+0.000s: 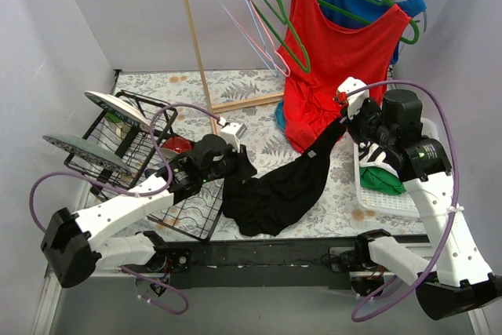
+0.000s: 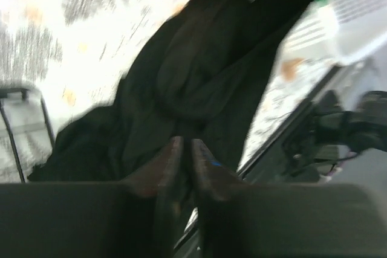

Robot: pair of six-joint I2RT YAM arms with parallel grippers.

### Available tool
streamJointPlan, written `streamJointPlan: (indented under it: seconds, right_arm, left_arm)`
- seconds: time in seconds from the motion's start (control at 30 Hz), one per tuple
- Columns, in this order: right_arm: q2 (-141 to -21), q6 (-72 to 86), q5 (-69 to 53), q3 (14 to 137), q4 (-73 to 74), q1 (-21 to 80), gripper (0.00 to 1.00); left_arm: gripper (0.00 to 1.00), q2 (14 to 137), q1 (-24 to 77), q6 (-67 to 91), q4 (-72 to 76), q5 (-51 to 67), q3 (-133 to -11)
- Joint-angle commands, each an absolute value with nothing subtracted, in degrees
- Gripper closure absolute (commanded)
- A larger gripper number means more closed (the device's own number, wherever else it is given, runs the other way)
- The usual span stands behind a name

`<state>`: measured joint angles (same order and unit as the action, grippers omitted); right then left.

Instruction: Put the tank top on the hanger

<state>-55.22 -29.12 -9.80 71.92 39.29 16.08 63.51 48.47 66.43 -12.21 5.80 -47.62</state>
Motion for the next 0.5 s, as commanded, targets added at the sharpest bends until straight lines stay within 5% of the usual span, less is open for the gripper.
streamJointPlan:
  seconds: [0.0,0.07,0.1,0.2,0.47]
  right_arm:
    - [-54.9,-27.1,-13.9,70.8,34.4,15.8,0.99]
    - [-55.5,-26.8,-15.5,69.4,34.4,15.7,0.99]
    - [-55.5,-26.7,-15.9,68.9,34.4,15.7,0.99]
    - [-55.9,-26.5,-16.8,66.9,34.0,15.8,0.99]
    - [-55.0,-26.4,-17.2,65.4,33.6,15.7,0.99]
  left_arm:
    - [0.94,65.7,47.9,67.2,-9.8,1.9,-46.0]
    - [0.84,66.5,47.7,67.2,-9.4,4.7,-46.0]
    - [0.56,67.2,47.7,67.2,-9.2,6.3,-46.1]
    - [0.39,69.0,47.7,67.8,-7.2,12.6,-46.3]
    - [0.28,84.0,47.7,75.0,-1.5,11.7,-50.9]
